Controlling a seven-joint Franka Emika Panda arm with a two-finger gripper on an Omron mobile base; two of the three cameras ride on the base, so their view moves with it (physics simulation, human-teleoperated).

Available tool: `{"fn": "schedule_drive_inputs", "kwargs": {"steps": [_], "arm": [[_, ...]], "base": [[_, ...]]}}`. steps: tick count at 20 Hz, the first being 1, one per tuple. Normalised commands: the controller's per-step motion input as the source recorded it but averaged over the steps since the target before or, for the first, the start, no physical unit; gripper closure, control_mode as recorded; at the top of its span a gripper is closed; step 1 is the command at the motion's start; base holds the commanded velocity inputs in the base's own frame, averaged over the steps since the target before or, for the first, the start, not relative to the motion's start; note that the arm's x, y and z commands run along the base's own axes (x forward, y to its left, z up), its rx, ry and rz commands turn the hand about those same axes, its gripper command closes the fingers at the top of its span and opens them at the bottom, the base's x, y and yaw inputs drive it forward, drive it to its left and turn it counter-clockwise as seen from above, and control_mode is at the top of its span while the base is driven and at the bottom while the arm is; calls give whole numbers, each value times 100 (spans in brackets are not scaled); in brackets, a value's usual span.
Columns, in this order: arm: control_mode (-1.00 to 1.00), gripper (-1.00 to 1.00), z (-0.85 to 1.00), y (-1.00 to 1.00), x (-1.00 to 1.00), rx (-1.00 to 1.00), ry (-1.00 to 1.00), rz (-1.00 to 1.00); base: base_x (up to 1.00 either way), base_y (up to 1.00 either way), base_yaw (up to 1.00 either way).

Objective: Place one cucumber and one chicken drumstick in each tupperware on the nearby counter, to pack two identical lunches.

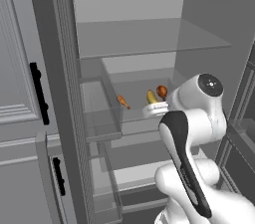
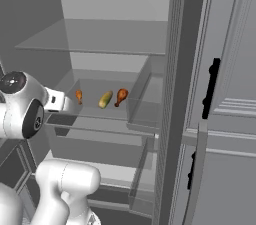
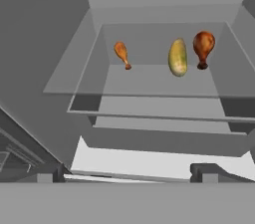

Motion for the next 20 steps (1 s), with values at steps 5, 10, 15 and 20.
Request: {"fn": "schedule_drive_inputs", "kwargs": {"steps": [5,10,15,20], "arm": [[-100,-100,-6,7,54,-3,6,1],[-100,-100,-1,5,64,-5,16,0],[-100,-100,-13,20,47,-2,2,0],[-100,-100,-30,25,37,-4,0,0]], "base": [[0,0,0],[0,0,0],[0,0,0],[0,0,0]]}}
